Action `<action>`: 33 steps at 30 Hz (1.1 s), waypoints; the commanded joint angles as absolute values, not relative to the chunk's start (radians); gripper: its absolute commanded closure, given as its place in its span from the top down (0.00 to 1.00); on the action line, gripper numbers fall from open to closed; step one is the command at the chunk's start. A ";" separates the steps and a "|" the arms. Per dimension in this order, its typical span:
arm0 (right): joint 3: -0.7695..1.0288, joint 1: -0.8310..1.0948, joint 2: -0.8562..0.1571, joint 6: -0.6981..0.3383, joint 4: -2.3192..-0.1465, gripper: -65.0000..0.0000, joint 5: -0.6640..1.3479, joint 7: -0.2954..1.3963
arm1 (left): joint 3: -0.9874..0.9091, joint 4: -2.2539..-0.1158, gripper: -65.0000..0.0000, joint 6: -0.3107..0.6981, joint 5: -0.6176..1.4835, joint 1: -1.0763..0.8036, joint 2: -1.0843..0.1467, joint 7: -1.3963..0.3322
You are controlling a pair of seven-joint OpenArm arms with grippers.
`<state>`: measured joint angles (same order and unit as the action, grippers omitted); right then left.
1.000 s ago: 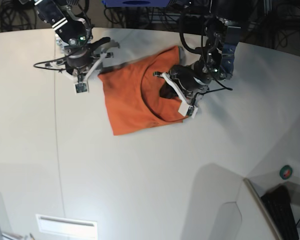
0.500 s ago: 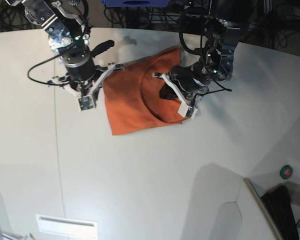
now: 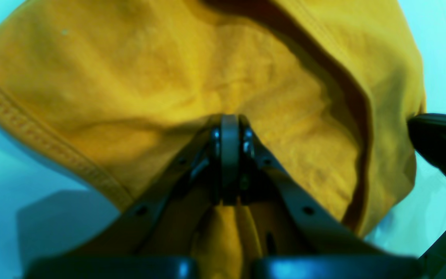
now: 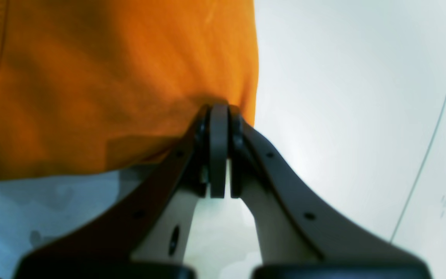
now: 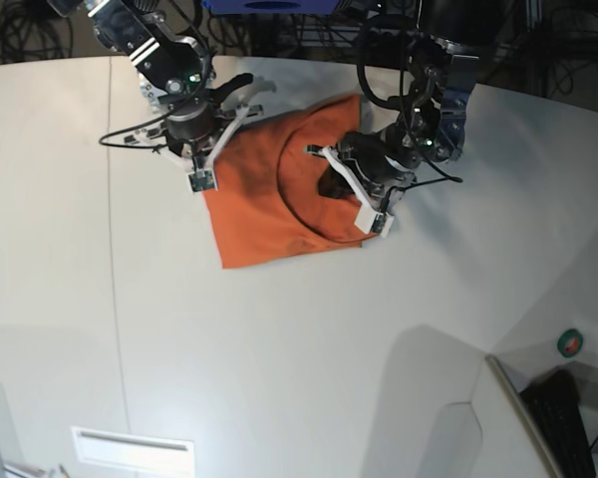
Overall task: Layout the t-shirt on the table in an organized manner, then fold the t-shirt properly
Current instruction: 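Tuck and flatten the collar edge with the left gripper while right holds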
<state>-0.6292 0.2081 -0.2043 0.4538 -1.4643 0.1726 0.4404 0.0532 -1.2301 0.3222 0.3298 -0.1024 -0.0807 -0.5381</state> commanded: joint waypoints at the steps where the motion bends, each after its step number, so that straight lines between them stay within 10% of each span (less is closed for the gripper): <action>1: -0.625 0.205 -0.211 0.458 -1.498 0.00 0.160 0.427 | 0.048 -1.221 0.00 0.288 0.275 -0.107 -0.090 -0.595; 25: -0.624 0.194 -0.211 0.458 -1.590 0.00 0.165 0.432 | 0.045 -1.311 0.00 0.289 0.297 -0.094 -0.082 -0.595; 33: -0.624 0.209 -0.213 0.458 -1.590 0.00 0.160 0.432 | -0.071 -1.481 0.00 0.289 0.745 -0.143 -0.154 -0.757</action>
<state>-0.6266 0.2146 -0.2119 0.4549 -1.5753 0.1761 0.4530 -0.0723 -1.4670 0.2848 0.7422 -0.1417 -0.1486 -0.7555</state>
